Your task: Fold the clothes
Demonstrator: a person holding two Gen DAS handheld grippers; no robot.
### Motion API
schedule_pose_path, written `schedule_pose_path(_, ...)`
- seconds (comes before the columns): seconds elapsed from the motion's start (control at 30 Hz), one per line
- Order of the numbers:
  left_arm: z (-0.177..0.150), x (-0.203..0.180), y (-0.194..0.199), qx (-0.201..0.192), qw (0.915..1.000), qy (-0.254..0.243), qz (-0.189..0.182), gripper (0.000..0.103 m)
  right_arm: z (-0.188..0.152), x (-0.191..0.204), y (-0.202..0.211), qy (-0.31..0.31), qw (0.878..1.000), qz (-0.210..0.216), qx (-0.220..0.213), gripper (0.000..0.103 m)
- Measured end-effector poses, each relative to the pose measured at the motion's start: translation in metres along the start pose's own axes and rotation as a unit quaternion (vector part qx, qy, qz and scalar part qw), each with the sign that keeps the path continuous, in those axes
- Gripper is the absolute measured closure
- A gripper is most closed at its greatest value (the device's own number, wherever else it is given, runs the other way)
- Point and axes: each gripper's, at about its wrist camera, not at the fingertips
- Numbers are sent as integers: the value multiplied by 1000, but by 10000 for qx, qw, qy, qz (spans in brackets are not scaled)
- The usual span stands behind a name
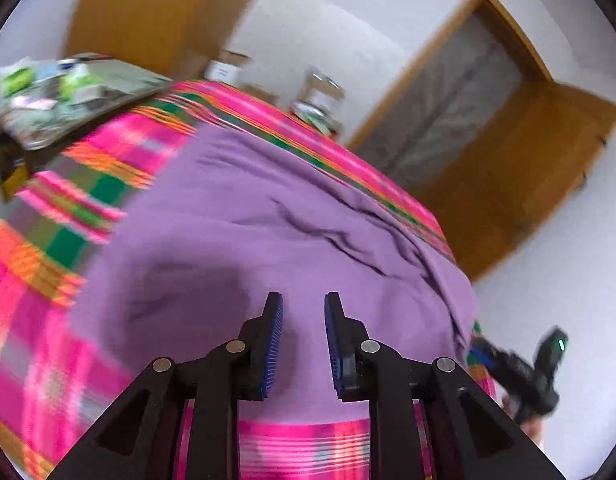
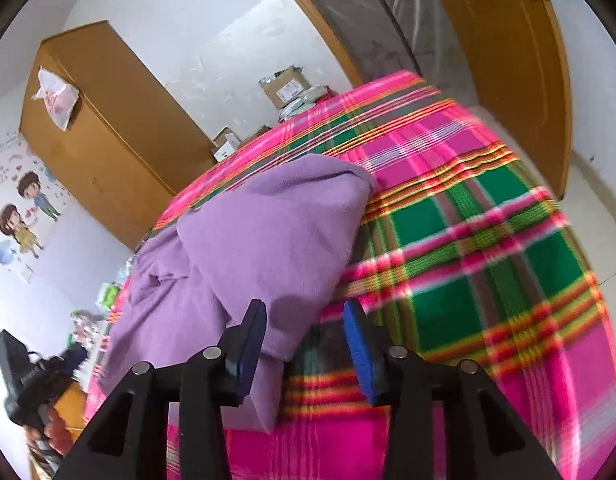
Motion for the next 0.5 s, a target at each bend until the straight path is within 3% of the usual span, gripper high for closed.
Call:
schedule_pose_path(0.2,2,-35,-38,382,9978,-374,-387,72,16,-13,-24,-344,9991,204,102,62)
schedule_pose_path(0.27,3,-46,-50,509,9961,-498,-516,72,21,-12,-29,-331,9992,204,82,69)
schedule_pose_path(0.33,4,-58,-63,636,9939,-622,-645,72,22,-9,-34,-251,9995,175,124,83)
schedule_pose_path(0.5,2,-68,-84,822,9903,-689,-877,72,25,13,-36,170,9998,118,-78,89)
Point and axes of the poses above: each gripper's, at about its wrist camera, not at the fingertips, and y roughly against the way its jaws point, x to its left, z to its top, and after that the axes turned 12 degrees about z, right-handed
